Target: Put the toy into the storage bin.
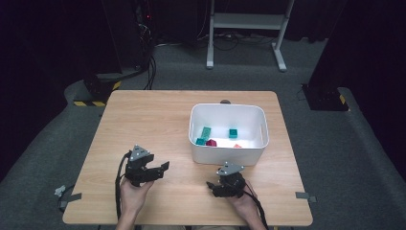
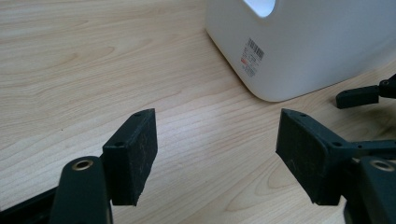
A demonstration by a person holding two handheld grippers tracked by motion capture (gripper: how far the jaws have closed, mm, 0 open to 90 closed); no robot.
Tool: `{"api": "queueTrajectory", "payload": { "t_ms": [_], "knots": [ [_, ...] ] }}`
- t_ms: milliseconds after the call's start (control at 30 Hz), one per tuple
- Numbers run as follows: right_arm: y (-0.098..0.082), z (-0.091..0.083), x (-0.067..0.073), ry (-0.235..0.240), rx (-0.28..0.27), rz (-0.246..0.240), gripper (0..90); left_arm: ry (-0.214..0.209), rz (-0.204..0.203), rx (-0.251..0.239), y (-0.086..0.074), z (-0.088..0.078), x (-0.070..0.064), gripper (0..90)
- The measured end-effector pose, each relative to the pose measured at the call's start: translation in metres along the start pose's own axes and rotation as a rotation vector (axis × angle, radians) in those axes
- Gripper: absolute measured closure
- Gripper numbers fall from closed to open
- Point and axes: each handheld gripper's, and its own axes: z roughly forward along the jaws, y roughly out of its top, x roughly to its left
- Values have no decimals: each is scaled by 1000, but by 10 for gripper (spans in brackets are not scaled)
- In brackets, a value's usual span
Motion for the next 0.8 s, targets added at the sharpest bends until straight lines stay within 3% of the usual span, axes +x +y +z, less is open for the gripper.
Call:
{"api": "queueTrajectory", "payload": {
  "t_ms": [800],
  "knots": [
    [0,0,0,1,3,3,295,19,-7,20,-5,15,1,295]
  ]
}}
